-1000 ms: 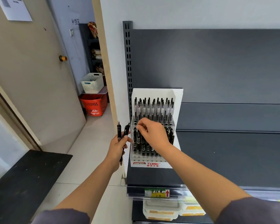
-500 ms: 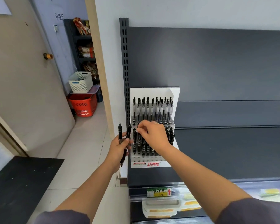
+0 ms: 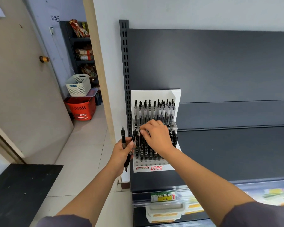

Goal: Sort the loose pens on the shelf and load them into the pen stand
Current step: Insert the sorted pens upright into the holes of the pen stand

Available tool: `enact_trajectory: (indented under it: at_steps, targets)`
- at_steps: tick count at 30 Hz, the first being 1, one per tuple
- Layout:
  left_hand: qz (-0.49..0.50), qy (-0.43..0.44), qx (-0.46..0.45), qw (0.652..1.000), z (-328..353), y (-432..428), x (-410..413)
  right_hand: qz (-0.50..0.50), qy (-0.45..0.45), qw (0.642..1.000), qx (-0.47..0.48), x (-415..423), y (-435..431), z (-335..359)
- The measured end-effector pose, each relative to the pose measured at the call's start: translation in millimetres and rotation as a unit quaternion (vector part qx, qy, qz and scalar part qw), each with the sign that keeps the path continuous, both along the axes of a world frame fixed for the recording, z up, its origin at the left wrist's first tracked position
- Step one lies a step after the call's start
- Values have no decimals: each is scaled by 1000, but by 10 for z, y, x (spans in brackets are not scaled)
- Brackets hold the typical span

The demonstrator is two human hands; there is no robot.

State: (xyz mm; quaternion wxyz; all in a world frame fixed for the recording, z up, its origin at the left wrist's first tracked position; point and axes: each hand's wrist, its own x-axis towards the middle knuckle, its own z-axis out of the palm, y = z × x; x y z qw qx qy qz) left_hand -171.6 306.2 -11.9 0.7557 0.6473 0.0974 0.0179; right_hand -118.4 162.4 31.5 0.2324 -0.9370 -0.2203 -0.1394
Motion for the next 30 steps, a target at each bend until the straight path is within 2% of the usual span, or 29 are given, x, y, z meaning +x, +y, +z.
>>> enact_trajectory:
  at_steps: [6, 11, 17, 24, 28, 30]
  targets:
    - [-18, -23, 41, 999, 28, -42, 53, 49, 102, 984, 137, -60, 51, 183]
    - [-37, -24, 58, 997, 53, -41, 29, 27, 137, 977, 159, -69, 66, 239]
    - [4, -59, 83, 995, 146, -8, 13, 34, 48, 992, 108, -82, 53, 314]
    - [14, -16, 133, 991, 73, 59, -24, 47, 41, 998, 27, -144, 89, 113]
    - [-11, 15, 108, 994, 44, 96, -52, 14, -35, 997, -65, -115, 118, -4]
    - [-23, 25, 108, 994, 36, 101, -66, -5, -43, 996, -82, -91, 139, -9]
